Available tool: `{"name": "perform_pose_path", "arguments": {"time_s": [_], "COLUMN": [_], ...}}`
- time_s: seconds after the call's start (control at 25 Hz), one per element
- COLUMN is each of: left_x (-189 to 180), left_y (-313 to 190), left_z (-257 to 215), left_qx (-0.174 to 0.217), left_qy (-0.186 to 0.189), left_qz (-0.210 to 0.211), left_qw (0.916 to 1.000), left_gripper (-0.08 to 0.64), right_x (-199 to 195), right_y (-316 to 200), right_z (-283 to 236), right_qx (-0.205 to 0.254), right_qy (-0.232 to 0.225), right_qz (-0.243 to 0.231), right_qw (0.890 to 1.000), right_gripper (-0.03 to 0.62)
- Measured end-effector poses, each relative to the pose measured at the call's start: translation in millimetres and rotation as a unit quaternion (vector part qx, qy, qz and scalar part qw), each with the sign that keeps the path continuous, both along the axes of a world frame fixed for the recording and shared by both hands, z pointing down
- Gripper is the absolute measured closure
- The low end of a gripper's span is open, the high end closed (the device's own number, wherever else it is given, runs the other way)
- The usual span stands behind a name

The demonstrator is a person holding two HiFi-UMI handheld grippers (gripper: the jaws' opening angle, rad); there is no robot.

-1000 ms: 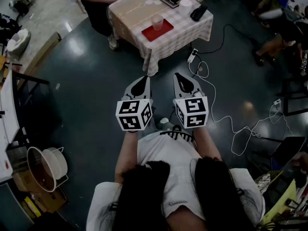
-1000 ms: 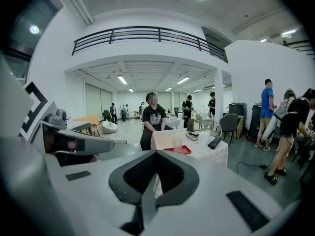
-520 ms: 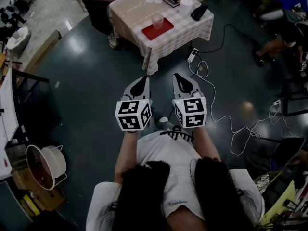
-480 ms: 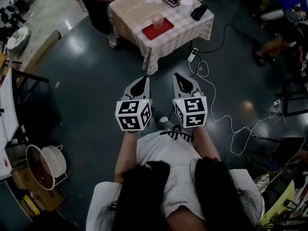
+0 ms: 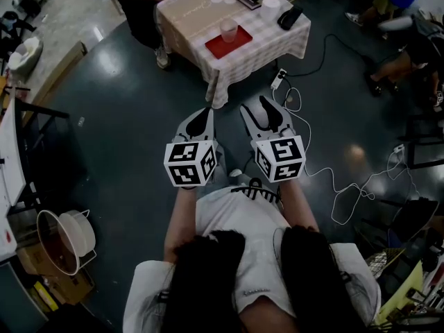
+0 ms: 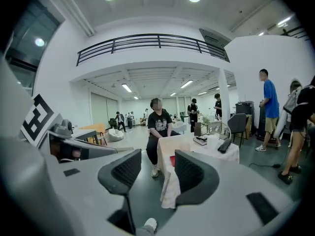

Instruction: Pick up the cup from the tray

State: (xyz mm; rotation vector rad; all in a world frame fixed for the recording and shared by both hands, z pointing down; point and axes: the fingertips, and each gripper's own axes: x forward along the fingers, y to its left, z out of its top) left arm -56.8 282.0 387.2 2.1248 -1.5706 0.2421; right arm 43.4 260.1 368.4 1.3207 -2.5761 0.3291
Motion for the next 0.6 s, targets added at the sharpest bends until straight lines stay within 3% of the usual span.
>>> {"name": "perform_pose_path", "arguments": {"time_s": [0.28,0.6], "left_x": [-13.8,-27.2], "left_y": [-48.0,-122.8], "left_z": [5.7,18.2], "left_qx": [-0.005,-0.024], "left_qy": [0.003,0.005], "left_qz": [-0.004,0.007], "left_qw": [1.0000,0.9997], "left_gripper": [0.555,0.555], "right_x": [-7.4,-24.5], "right_y": [-44.4,-108.6], "right_z": [-8.9,5.2], "right_qx": [0.018,-0.004], "right_qy": [-0.001,0.012], "right_qz": [-0.002,-0.019], "right_qw": [1.000,1.000], "right_gripper": [0.294,0.249]}}
